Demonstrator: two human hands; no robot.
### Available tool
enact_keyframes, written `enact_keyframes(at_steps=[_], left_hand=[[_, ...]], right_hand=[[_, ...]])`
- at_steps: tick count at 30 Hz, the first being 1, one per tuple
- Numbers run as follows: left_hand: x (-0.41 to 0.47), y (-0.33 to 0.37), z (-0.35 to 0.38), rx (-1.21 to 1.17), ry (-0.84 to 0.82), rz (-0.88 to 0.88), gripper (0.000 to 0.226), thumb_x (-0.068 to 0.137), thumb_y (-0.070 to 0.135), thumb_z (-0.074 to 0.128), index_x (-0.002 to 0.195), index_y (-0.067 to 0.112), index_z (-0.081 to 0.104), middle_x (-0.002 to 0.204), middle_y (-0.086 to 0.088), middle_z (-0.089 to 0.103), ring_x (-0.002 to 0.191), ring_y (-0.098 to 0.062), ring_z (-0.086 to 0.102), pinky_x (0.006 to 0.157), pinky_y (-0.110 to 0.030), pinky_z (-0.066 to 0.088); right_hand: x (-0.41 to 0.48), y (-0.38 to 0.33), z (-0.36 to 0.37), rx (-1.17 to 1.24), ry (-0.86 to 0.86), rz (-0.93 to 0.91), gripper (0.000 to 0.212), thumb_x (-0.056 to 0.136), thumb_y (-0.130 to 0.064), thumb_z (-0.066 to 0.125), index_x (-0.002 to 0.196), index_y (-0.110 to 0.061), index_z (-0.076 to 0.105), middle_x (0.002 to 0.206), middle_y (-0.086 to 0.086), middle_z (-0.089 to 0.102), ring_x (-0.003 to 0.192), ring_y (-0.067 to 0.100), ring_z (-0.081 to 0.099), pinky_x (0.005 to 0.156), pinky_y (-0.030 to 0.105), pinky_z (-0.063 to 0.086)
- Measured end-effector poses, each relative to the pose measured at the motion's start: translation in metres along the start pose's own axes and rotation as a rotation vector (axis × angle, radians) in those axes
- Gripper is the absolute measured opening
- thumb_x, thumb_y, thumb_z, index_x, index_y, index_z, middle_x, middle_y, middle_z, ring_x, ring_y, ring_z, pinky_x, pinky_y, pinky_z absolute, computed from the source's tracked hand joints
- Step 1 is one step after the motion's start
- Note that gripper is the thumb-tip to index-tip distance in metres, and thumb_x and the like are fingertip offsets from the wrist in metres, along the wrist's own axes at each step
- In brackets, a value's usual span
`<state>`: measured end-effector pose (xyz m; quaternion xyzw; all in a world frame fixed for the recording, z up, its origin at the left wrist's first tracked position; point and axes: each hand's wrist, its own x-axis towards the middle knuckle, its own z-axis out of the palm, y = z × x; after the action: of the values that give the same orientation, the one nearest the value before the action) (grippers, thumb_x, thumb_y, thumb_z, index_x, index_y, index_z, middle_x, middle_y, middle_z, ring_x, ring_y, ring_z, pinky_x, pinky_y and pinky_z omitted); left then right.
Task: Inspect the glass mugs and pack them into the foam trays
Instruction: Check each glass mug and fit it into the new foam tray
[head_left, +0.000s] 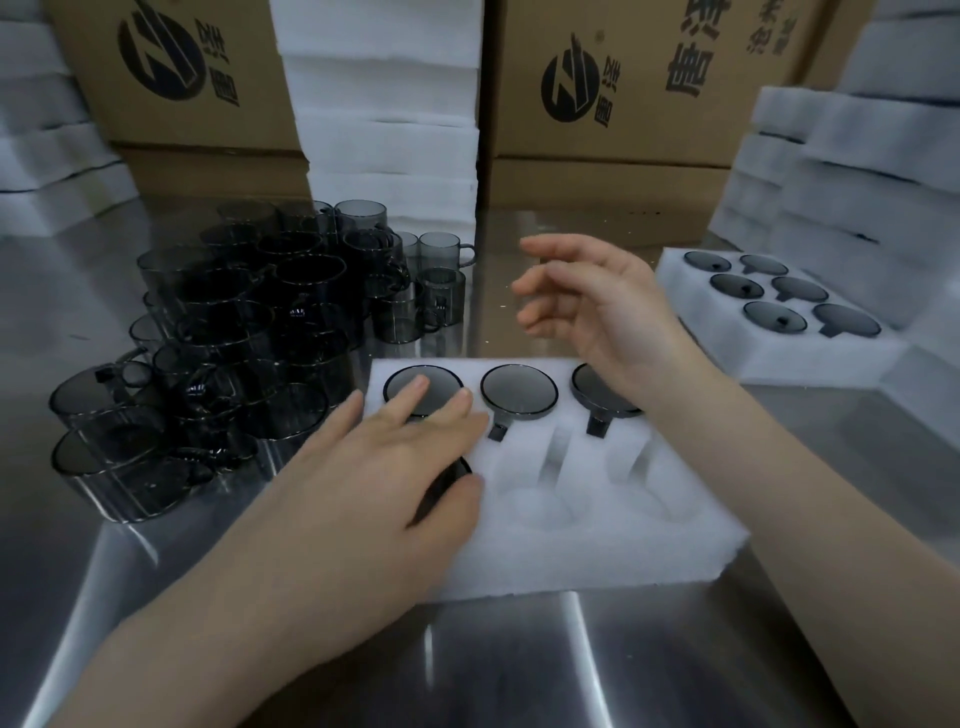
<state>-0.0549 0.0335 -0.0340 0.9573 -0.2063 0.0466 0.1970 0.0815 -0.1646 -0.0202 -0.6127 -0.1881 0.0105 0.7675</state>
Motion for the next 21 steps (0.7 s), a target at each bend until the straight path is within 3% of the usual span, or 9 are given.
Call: enact_keyframes(at_steps=[2,4,5,9,11,16,18,21], left_hand=[[0.011,0.004,-0.006,-0.069,0.124,0.004,0.062,0.079,0.064,0.020,0.128,0.042,0.051,0.141,0.030,0.044,0.134,0.006,0.031,0.114,-0.010,0.013],[0.029,0.005,-0.010,-0.111,0.231,-0.007,0.049,0.083,0.057,0.035,0.121,0.039,0.059,0.130,0.022,0.058,0.121,-0.006,0.052,0.104,-0.032,0.042],[0.041,0.005,-0.011,-0.092,0.245,-0.003,0.045,0.085,0.055,0.038,0.120,0.038,0.060,0.127,0.019,0.060,0.117,-0.010,0.056,0.097,-0.038,0.047],[0.089,-0.001,-0.005,0.070,0.074,-0.018,0.035,0.095,0.050,0.044,0.124,0.036,0.058,0.124,0.007,0.062,0.112,-0.019,0.057,0.089,-0.040,0.050],[0.102,-0.009,0.005,0.117,-0.009,-0.089,0.036,0.095,0.053,0.041,0.116,0.032,0.060,0.107,0.002,0.062,0.104,-0.024,0.059,0.078,-0.037,0.048],[0.107,-0.019,0.016,0.136,0.017,-0.118,0.033,0.093,0.056,0.037,0.097,0.028,0.055,0.078,0.008,0.047,0.082,-0.024,0.050,0.062,-0.034,0.034],[0.107,-0.020,0.016,0.113,0.030,-0.107,0.030,0.092,0.054,0.039,0.093,0.028,0.053,0.080,0.005,0.051,0.084,-0.026,0.053,0.062,-0.034,0.035],[0.107,-0.022,0.017,0.104,0.044,-0.101,0.034,0.092,0.053,0.040,0.093,0.025,0.059,0.089,0.001,0.060,0.087,-0.029,0.058,0.060,-0.033,0.036]], right_hand=[[0.002,0.000,-0.002,-0.087,0.134,-0.053,0.029,0.094,0.005,0.043,0.091,-0.012,0.067,0.069,0.004,0.070,0.055,0.017,0.063,0.057,0.028,0.054],[0.002,0.001,-0.003,-0.227,0.218,-0.047,0.032,0.092,0.006,0.042,0.087,-0.014,0.067,0.066,0.001,0.069,0.055,0.016,0.061,0.058,0.027,0.053],[0.002,0.001,-0.001,-0.291,0.226,-0.029,0.033,0.092,0.007,0.042,0.086,-0.015,0.067,0.066,-0.001,0.069,0.056,0.015,0.061,0.059,0.028,0.052],[0.003,0.004,0.008,-0.559,0.105,0.067,0.028,0.092,0.004,0.048,0.101,-0.015,0.066,0.090,0.004,0.070,0.070,0.017,0.063,0.061,0.022,0.052],[0.006,0.004,0.009,-0.667,0.053,0.124,0.025,0.094,-0.001,0.053,0.110,-0.015,0.066,0.105,0.008,0.068,0.072,0.014,0.063,0.061,0.017,0.052],[0.027,-0.001,0.021,-0.931,-0.116,0.274,0.036,0.095,-0.011,0.053,0.128,-0.025,0.057,0.122,0.004,0.060,0.087,0.017,0.067,0.065,0.019,0.054],[0.043,-0.003,0.035,-0.975,-0.193,0.229,0.044,0.095,-0.014,0.055,0.137,-0.028,0.050,0.128,0.004,0.056,0.101,0.021,0.065,0.073,0.027,0.056],[0.071,0.001,0.063,-1.048,-0.286,0.072,0.054,0.094,-0.014,0.057,0.145,-0.026,0.042,0.139,-0.002,0.048,0.120,0.015,0.054,0.089,0.021,0.045]])
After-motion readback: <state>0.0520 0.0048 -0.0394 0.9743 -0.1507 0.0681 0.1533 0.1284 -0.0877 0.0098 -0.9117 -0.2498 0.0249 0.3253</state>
